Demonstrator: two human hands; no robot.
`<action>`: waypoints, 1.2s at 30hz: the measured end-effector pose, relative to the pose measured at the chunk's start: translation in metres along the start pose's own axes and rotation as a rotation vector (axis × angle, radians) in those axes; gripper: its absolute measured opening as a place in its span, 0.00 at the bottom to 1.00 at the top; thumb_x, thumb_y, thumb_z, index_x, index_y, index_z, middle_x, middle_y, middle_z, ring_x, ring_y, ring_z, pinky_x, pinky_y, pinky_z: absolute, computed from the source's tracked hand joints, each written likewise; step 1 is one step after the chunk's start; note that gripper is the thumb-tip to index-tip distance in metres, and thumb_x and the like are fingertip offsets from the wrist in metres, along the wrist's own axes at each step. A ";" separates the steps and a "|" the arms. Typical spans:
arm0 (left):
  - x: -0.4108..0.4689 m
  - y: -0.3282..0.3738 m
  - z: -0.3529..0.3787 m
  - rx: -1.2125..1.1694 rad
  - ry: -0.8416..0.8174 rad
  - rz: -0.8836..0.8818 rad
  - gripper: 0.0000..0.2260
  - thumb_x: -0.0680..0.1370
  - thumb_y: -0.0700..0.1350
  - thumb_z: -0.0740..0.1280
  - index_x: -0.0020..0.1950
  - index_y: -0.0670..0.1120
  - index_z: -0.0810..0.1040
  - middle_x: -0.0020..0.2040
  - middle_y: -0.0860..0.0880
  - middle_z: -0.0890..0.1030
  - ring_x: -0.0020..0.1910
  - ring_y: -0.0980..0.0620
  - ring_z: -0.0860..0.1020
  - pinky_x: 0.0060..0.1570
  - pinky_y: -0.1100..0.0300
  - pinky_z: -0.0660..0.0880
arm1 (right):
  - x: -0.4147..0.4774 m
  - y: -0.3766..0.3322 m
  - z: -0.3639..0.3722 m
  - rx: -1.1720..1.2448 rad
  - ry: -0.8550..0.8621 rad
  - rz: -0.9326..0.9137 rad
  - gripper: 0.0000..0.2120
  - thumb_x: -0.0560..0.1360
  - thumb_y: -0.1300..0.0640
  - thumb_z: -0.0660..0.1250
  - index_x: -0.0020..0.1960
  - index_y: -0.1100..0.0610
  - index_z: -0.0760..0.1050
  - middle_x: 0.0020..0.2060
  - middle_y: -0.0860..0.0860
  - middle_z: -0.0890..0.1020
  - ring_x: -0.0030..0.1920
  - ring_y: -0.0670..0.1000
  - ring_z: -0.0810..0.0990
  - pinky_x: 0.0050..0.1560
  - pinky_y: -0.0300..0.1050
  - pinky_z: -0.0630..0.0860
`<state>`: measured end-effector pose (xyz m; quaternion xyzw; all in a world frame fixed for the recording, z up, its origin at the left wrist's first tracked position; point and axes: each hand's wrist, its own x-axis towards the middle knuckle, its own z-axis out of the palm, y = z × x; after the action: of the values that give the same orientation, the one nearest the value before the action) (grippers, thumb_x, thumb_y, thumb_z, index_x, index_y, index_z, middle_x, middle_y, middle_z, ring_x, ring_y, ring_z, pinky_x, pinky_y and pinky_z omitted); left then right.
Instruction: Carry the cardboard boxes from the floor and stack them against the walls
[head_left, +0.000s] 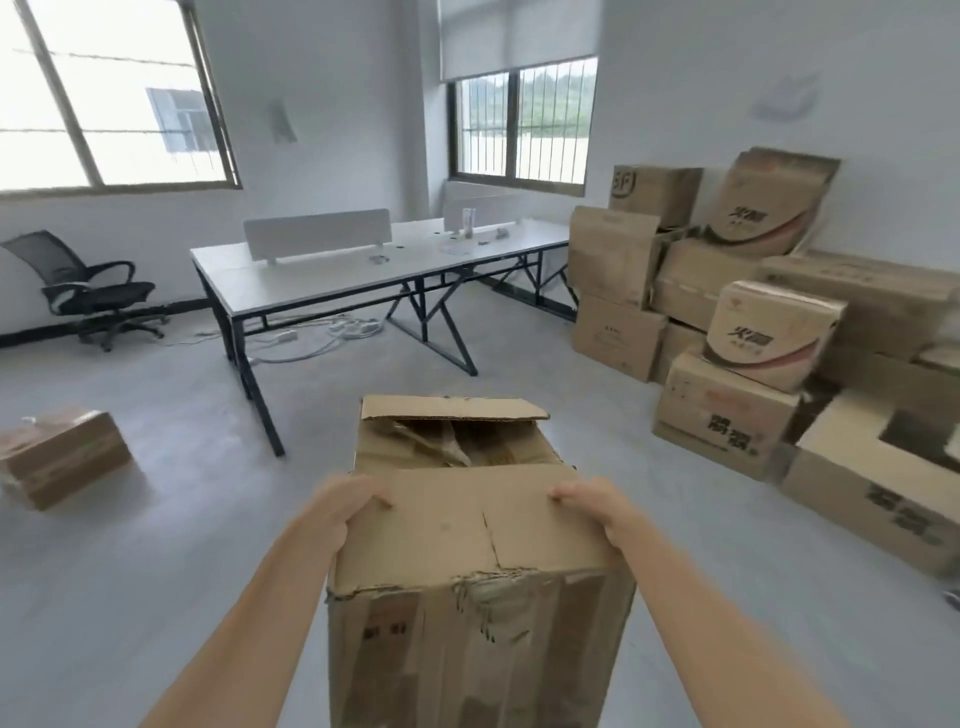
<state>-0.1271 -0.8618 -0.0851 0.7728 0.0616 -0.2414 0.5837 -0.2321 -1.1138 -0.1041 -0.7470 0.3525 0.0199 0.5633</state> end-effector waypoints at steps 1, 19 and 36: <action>0.010 0.008 0.016 0.009 -0.027 0.003 0.05 0.69 0.33 0.69 0.40 0.39 0.74 0.45 0.39 0.78 0.43 0.40 0.75 0.46 0.51 0.73 | 0.011 0.004 -0.014 0.002 0.023 0.016 0.11 0.74 0.57 0.67 0.51 0.62 0.71 0.46 0.54 0.73 0.43 0.51 0.72 0.43 0.42 0.68; 0.141 0.117 0.176 -0.058 -0.264 0.053 0.06 0.69 0.38 0.69 0.46 0.40 0.78 0.43 0.41 0.78 0.39 0.43 0.75 0.40 0.56 0.71 | 0.129 -0.040 -0.161 -0.038 0.288 0.102 0.24 0.75 0.53 0.66 0.65 0.65 0.65 0.49 0.55 0.69 0.48 0.54 0.69 0.48 0.43 0.64; 0.335 0.248 0.228 -0.241 -0.309 0.165 0.04 0.75 0.41 0.64 0.49 0.45 0.71 0.51 0.42 0.73 0.48 0.44 0.72 0.47 0.51 0.68 | 0.306 -0.175 -0.201 -0.166 0.588 0.066 0.29 0.72 0.48 0.67 0.65 0.63 0.65 0.50 0.54 0.73 0.52 0.56 0.74 0.53 0.49 0.71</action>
<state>0.1912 -1.2139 -0.0636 0.6537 -0.0636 -0.2991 0.6922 0.0194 -1.4193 -0.0169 -0.7523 0.5215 -0.1502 0.3735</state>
